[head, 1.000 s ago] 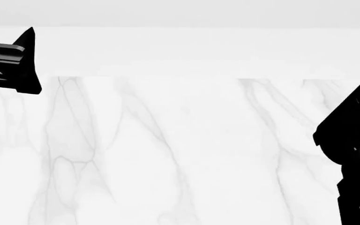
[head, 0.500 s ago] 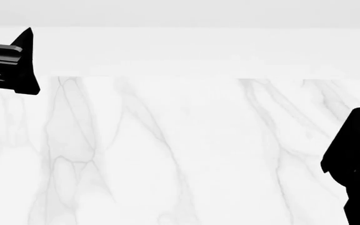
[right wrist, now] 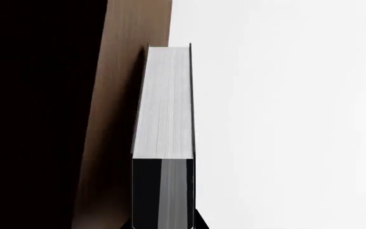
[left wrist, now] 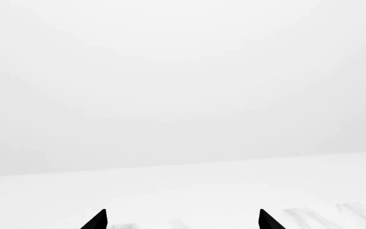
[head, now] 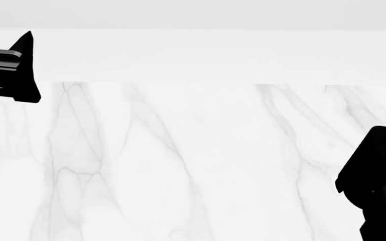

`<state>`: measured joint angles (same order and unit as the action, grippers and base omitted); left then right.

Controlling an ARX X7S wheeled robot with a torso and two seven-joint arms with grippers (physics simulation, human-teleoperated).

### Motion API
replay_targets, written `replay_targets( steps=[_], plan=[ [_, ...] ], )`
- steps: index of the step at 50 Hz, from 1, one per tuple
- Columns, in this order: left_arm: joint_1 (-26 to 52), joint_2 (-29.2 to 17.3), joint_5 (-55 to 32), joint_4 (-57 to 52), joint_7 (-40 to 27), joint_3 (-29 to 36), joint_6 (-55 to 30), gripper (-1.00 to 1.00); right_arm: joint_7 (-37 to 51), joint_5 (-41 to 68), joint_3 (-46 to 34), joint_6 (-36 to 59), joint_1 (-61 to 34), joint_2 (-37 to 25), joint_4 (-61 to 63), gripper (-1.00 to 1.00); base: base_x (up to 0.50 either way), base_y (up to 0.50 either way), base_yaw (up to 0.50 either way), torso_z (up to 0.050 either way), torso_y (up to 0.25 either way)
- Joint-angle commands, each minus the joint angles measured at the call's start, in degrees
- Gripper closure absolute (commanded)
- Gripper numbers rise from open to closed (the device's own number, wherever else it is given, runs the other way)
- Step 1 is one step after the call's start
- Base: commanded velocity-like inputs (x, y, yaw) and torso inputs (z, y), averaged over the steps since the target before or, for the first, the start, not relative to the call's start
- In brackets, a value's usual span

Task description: Pick up the book on the left and place it on top of the shelf.

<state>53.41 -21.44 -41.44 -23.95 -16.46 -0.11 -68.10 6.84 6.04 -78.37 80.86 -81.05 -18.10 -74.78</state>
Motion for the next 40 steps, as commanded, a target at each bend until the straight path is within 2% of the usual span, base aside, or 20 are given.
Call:
replay_targets(
  steps=[1,14,22,30,40],
  plan=[
    [-0.3,-0.2,-0.3,0.0,-0.2,0.0,0.2,-1.00,2.6,-6.1,-7.0,0.3,0.0,0.2,-0.2,-1.00,0.00,0.00,0.00,0.000,0.000],
    [-0.4,-0.3,-0.4,0.2,-0.3,0.2,0.6,-1.00,2.2,-6.2,-8.6,-0.6,-0.2,0.1,-0.2,-1.00,0.00,0.00,0.00,0.000,0.001],
    [-0.4,-0.3,-0.5,0.4,-0.4,0.4,0.8,-1.00,5.0,-6.0,-8.1,-4.4,-1.4,1.0,-0.2,-1.00,0.00,0.00,0.00,0.000,0.000],
    [-0.3,-0.1,-0.4,0.9,-0.4,1.0,1.3,-1.00,8.8,-5.8,-6.1,-14.3,-4.1,5.0,-0.2,-1.00,0.00,0.00,0.00,0.000,0.000],
    [-0.2,-0.3,-0.6,0.9,-0.5,1.0,1.3,-1.00,9.5,-5.8,-4.9,-23.8,-5.6,8.9,-0.2,-1.00,0.00,0.00,0.00,0.000,0.000]
  ],
)
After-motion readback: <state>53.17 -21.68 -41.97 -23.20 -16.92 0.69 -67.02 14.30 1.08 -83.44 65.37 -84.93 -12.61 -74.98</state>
